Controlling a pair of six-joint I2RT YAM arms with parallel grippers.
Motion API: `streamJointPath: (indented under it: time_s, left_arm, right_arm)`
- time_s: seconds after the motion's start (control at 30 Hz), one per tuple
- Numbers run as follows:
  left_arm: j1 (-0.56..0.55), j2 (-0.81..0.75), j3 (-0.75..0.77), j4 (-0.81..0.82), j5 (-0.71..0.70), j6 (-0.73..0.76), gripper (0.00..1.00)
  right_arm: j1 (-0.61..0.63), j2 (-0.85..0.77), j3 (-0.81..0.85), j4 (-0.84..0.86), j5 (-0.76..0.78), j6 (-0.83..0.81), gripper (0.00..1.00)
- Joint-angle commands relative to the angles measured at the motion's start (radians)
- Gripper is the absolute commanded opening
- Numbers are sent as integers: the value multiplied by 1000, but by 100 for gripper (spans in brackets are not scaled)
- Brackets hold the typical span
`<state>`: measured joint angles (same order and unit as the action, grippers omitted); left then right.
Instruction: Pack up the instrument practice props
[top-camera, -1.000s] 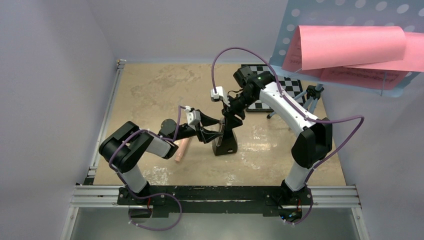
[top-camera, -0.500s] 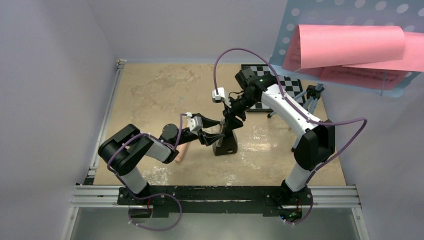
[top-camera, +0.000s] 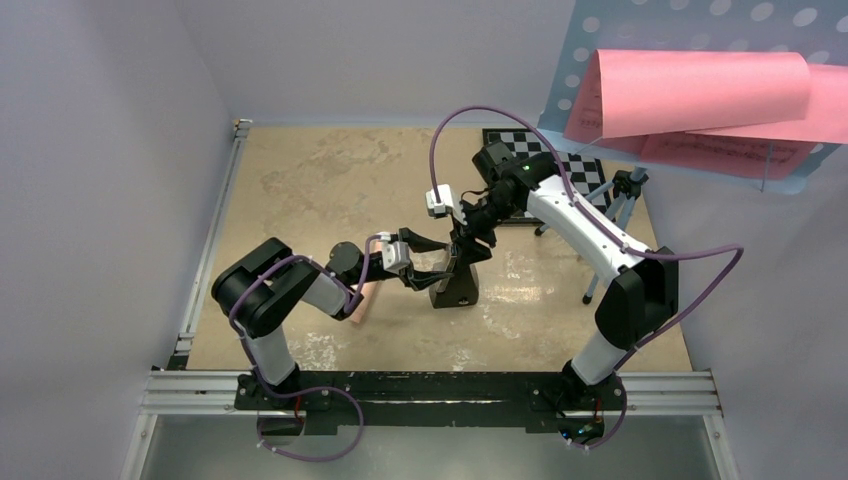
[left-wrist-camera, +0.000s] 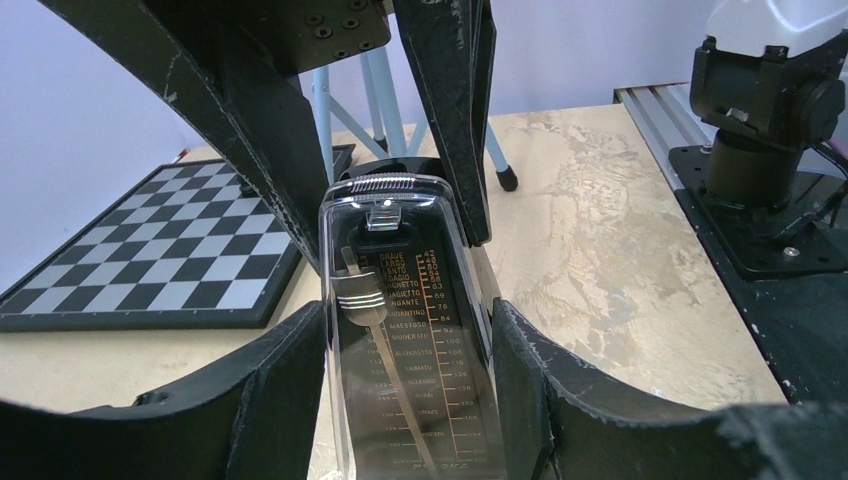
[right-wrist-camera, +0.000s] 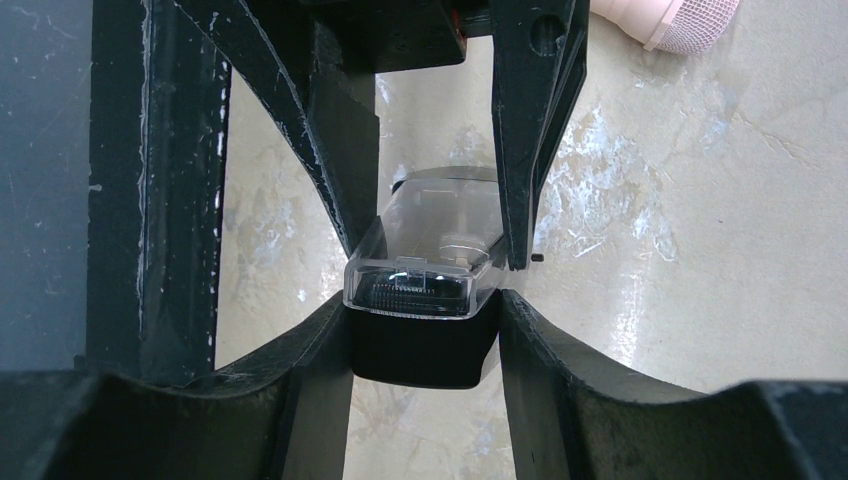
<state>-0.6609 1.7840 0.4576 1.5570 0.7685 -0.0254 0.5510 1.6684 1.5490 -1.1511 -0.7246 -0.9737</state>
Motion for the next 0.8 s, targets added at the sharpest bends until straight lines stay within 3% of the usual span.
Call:
streamJointPath:
  time_s: [0.0,0.5,0.67,0.77]
  left_arm:
    - [-22,111,28,0,83,78,0]
    - [-31,89,-91,-2,-9,-118,0]
    - [-38,84,-118,-4,-18,-84,0]
    - [-42,93,-75,-133,-89,-65,0]
  right_arm:
    - [80,83,-44,86,-165,-19,0]
    - [79,94,-66,206,-130,123,0]
    - [77,67,-113,271,-116,152,0]
    - [77,66,-114,246,-112,110,0]
